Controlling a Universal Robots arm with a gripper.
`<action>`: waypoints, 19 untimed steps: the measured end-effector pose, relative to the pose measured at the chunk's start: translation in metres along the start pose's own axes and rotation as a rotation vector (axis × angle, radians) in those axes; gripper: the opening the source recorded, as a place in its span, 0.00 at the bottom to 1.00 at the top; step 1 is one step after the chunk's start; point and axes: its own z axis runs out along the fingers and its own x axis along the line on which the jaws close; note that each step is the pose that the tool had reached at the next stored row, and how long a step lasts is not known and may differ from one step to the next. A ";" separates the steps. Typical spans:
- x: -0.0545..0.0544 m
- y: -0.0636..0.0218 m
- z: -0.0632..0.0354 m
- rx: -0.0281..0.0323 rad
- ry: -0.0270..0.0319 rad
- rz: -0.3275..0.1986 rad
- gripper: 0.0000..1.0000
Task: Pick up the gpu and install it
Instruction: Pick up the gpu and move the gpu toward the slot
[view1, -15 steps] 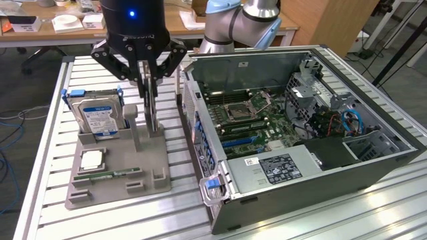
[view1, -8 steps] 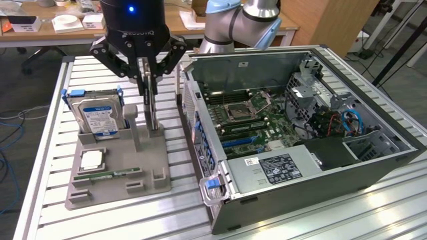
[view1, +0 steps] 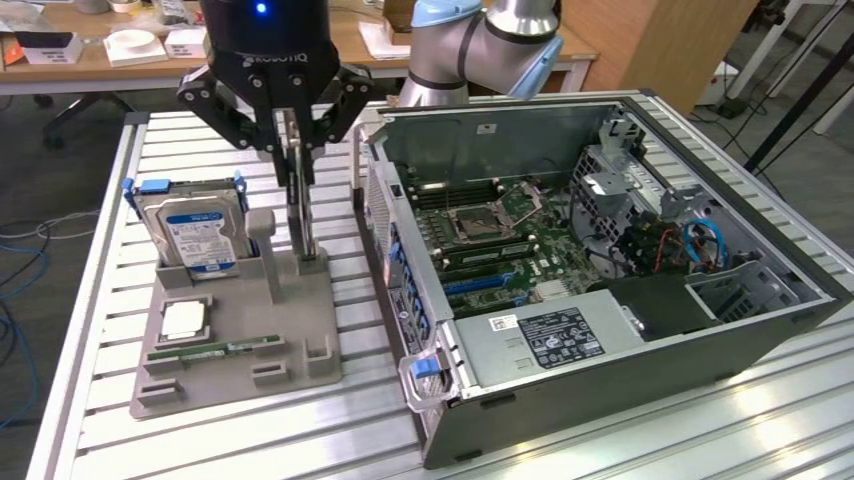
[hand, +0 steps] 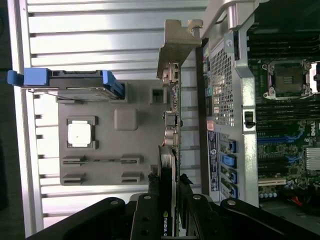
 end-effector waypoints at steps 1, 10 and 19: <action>0.000 0.0000 -0.0006 0.0000 0.0000 0.000 0.26; 0.000 0.0001 -0.0029 0.0001 0.0000 0.000 0.26; -0.004 0.0005 -0.0027 0.0004 0.0030 0.000 0.26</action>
